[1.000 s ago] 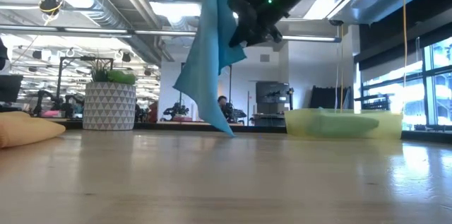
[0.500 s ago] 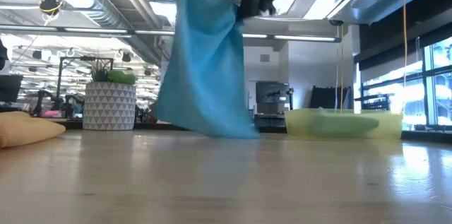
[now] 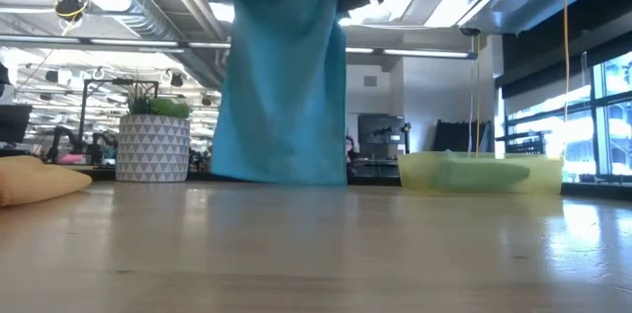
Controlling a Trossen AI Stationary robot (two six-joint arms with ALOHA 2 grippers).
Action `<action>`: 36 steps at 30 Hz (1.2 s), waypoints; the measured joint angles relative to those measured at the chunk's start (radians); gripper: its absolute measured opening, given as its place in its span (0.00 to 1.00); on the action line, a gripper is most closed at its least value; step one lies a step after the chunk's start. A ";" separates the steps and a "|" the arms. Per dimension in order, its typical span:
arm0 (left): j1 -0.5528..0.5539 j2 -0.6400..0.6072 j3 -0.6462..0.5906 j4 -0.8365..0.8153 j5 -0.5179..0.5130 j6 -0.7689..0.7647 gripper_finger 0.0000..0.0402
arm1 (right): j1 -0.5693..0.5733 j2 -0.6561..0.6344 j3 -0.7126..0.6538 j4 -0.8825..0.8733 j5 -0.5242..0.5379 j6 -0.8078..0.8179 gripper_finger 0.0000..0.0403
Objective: Fold microfiber towels
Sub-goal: Fold the right blue microfiber towel
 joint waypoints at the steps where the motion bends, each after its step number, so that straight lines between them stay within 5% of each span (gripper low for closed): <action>1: -0.017 -0.001 0.000 -0.033 0.027 -0.030 0.00 | 0.013 -0.001 0.001 -0.058 -0.060 0.012 0.01; 8: -0.227 -0.001 -0.150 -0.120 0.110 -0.237 0.00 | 0.117 0.000 -0.094 -0.347 -0.437 0.049 0.01; 17: -0.522 -0.002 -0.547 0.074 0.212 -0.540 0.00 | 0.273 0.001 -0.395 -0.299 -0.554 0.139 0.01; 24: -0.688 -0.002 -0.726 0.333 0.350 -0.761 0.00 | 0.384 0.001 -0.572 -0.154 -0.741 0.258 0.01; 30: -0.772 -0.002 -0.758 0.420 0.372 -0.894 0.00 | 0.454 0.001 -0.577 -0.124 -0.762 0.263 0.01; 36: -0.778 -0.047 -0.759 0.416 0.427 -0.900 0.00 | 0.443 -0.027 -0.488 -0.223 -0.623 0.219 0.01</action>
